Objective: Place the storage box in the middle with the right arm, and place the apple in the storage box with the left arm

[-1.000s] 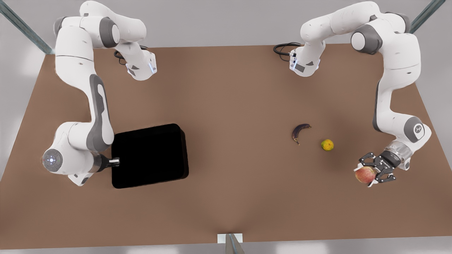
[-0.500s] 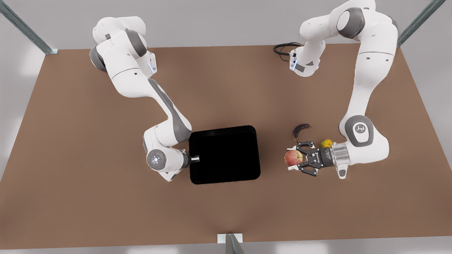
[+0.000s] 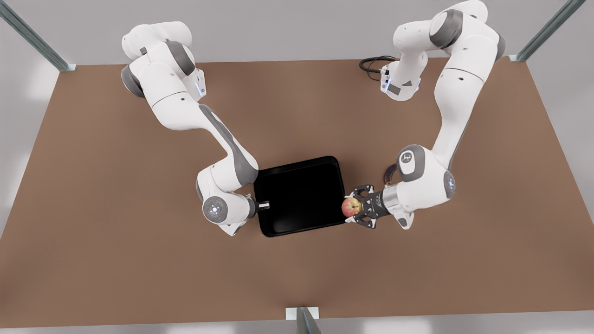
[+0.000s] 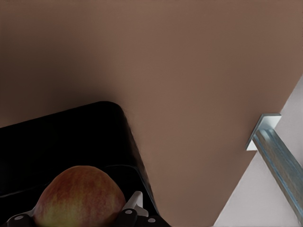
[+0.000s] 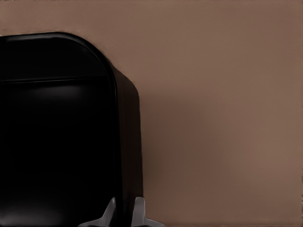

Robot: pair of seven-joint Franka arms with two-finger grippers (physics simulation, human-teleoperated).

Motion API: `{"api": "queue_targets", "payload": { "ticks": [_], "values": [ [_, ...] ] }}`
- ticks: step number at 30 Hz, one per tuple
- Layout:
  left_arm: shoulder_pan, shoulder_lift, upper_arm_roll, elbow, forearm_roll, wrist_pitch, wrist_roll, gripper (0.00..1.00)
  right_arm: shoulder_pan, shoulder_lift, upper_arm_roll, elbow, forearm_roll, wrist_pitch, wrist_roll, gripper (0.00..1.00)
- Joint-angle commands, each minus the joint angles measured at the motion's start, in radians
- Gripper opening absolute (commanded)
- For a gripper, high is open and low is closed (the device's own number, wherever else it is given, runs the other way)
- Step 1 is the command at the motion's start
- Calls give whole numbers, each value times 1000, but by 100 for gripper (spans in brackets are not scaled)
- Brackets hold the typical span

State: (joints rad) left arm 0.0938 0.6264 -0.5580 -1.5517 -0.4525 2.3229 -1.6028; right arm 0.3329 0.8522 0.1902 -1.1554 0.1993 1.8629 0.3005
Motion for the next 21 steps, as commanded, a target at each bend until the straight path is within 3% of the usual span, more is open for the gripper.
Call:
{"api": "queue_targets", "payload": {
  "ticks": [1, 6, 9, 13, 15, 16, 18, 20, 21],
  "values": [
    [-2, 3, 0, 2, 117, -30, -15, 21, 0, -1, 0, -1, 0, 7, 0, 100],
    [-9, 18, -31, 4, 143, 15, -95, 21, -3, -10, -2, 3, -1, 24, -12, 100],
    [-26, 19, -36, 5, 150, 53, -174, 21, -26, -28, -11, 128, -4, -172, -12, 100],
    [-89, 42, -51, 33, 238, 70, -351, 21, -121, -171, -14, 163, -11, -366, -106, 100],
    [-140, 65, -51, 76, 295, 72, -502, 21, -140, -304, -21, 161, -299, -482, -259, 100],
    [-175, 75, -51, 111, 308, 72, -552, 21, -172, -419, -41, 158, -343, -596, -294, 100],
    [-235, 124, -51, 186, 391, 70, -674, 21, -285, -711, -74, -117, -365, -591, -342, 100],
    [-256, 122, -51, 199, 393, 59, -717, 21, -376, -1012, -77, -656, -336, -214, -340, 100],
    [-281, 122, -48, 214, 393, 53, -743, 21, -376, -1013, -87, -658, -294, -217, -340, 100]
  ]
}}
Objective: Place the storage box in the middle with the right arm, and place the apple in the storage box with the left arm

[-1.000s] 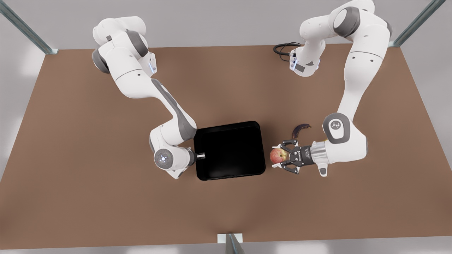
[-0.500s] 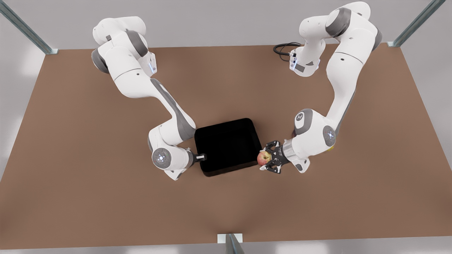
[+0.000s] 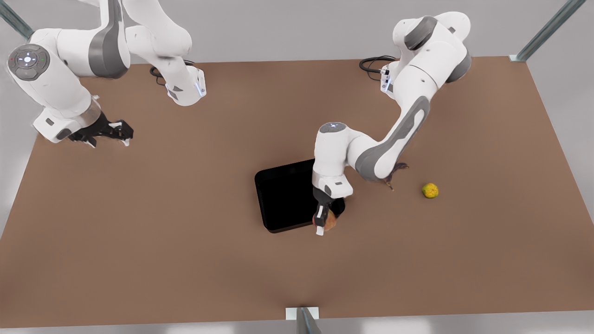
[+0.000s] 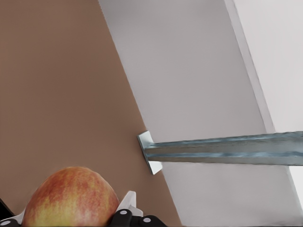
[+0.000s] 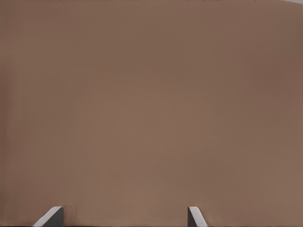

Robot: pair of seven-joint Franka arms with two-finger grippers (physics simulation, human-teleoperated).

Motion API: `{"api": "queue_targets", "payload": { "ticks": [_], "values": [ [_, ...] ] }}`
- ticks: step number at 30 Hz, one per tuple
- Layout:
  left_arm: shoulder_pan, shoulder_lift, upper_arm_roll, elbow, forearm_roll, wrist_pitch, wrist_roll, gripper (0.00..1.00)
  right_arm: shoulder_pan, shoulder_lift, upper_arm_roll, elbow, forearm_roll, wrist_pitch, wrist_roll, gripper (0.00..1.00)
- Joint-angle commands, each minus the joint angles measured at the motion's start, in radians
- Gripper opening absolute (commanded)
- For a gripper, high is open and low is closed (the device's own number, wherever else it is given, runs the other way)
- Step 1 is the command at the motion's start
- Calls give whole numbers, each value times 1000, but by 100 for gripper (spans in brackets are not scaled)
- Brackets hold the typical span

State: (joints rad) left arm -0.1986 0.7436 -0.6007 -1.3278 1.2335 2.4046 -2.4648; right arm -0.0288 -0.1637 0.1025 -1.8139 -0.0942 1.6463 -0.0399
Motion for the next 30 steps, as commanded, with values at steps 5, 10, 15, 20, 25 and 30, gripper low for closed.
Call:
{"api": "queue_targets", "payload": {
  "ticks": [5, 10, 15, 20, 25, 30],
  "values": [
    [-27, -36, -8, -1, -1296, -91, 59, 21, -13, 0, -1, -4, 1, 0, 0, 100],
    [-113, -55, -7, -1, -1290, -94, 4, 21, -5, 1, 0, -2, 1, -33, -2, 100],
    [-120, -72, -8, -1, -1290, -139, -5, 21, -3, 1, 0, -1, 1, -60, -5, 100],
    [-145, -81, -8, -4, -1290, -159, -17, 21, -2, 3, 0, -4, 1, -76, -8, 100],
    [-183, -90, -8, -7, -1290, -165, -29, 21, 1, 4, 0, -2, 1, -92, -12, 100],
    [-203, -92, -7, -10, -1290, -185, -31, 21, 3, 6, 5, -2, 2, -103, -14, 100]
  ]
}}
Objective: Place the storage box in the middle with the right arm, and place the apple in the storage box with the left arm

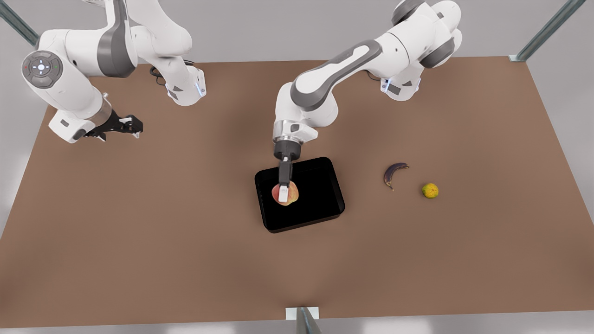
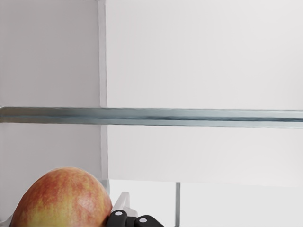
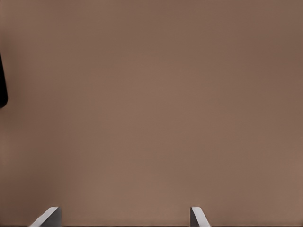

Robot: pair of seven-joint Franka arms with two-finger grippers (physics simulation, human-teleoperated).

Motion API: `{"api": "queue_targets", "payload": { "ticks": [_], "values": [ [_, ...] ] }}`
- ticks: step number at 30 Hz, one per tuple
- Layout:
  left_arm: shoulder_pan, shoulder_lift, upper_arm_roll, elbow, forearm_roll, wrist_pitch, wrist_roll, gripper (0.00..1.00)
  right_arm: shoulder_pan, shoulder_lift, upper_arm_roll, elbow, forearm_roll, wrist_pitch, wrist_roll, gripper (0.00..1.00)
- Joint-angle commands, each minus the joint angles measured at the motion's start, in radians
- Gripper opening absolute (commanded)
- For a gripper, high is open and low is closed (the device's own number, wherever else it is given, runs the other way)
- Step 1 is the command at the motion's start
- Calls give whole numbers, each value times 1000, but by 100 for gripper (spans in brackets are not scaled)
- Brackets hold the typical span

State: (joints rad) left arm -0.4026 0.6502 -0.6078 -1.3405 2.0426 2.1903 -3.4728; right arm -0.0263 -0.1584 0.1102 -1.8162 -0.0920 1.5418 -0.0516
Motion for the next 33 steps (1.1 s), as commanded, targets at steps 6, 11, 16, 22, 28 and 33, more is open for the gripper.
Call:
{"api": "queue_targets", "payload": {
  "ticks": [6, 11, 16, 22, 28, 33],
  "values": [
    [1, 5, 5, -29, -2102, 3, 977, 100, 0, 2, 0, 0, 2, -5, 1, 100],
    [1, 9, 11, -39, -2099, 3, 980, 100, 0, 2, 0, 0, 2, -3, 1, 100],
    [27, -44, 131, -22, -2018, -72, 1086, 100, 0, 2, 0, 0, 3, -2, 1, 100],
    [278, -241, 339, -17, -2027, -445, 2415, 98, 0, 2, 0, 0, 28, -3, 4, 100],
    [334, -522, 602, -62, -2059, -845, 3436, 100, 0, -1, 0, 0, 31, -6, 12, 100],
    [332, -478, 592, -71, -2063, -771, 3436, 100, 0, -1, 3, 0, 43, -5, 15, 100]
  ]
}}
